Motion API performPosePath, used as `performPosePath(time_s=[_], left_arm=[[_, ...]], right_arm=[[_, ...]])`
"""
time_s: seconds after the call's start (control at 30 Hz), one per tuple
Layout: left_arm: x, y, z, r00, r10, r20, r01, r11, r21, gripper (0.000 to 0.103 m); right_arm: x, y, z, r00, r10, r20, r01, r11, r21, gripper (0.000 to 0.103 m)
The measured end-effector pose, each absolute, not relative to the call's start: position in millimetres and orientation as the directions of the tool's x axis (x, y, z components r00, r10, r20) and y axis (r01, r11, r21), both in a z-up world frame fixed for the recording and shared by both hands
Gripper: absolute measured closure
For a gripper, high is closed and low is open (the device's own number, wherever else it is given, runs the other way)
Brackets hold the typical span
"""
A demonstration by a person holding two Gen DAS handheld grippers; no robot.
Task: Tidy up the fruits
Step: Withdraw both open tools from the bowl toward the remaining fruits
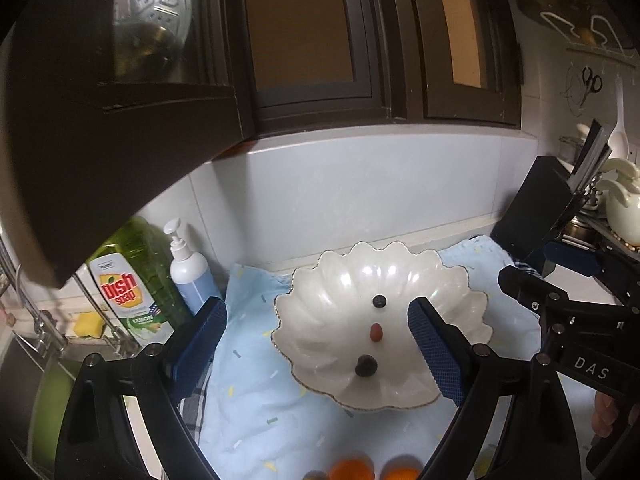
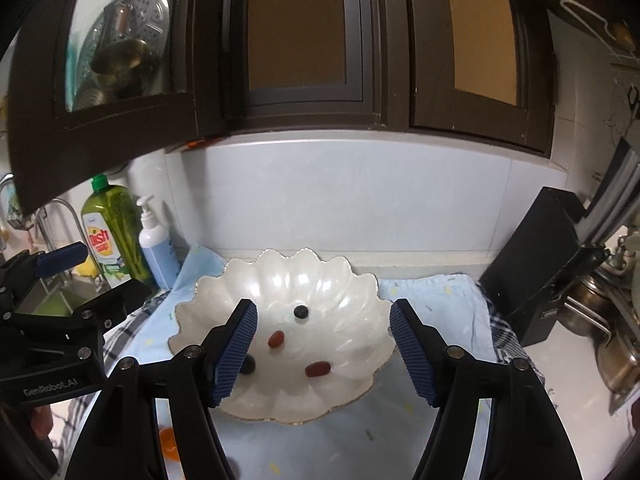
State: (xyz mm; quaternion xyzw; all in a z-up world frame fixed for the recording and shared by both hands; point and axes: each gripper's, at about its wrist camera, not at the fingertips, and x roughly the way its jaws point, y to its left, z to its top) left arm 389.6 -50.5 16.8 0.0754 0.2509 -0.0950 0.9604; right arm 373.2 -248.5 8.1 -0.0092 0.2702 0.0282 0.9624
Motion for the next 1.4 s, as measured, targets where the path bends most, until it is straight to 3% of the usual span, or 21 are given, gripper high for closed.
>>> performPosePath(time_s=[0.7, 1.4], left_arm=[[301.0, -45.0, 13.3, 0.844, -0.187, -0.502, 0.271, 0.957, 0.099, 0.010], [262.4, -44.8, -37.0, 0.770, -0.230, -0.596, 0.318, 0.947, 0.046, 0.016]], right_arm=[[281.3, -243.4, 18.7, 0.879, 0.044, -0.476, -0.059, 0.998, -0.015, 0.033], [241.2, -235.6, -30.4, 0.811, 0.077, -0.579, -0.099, 0.995, -0.006, 0.033]])
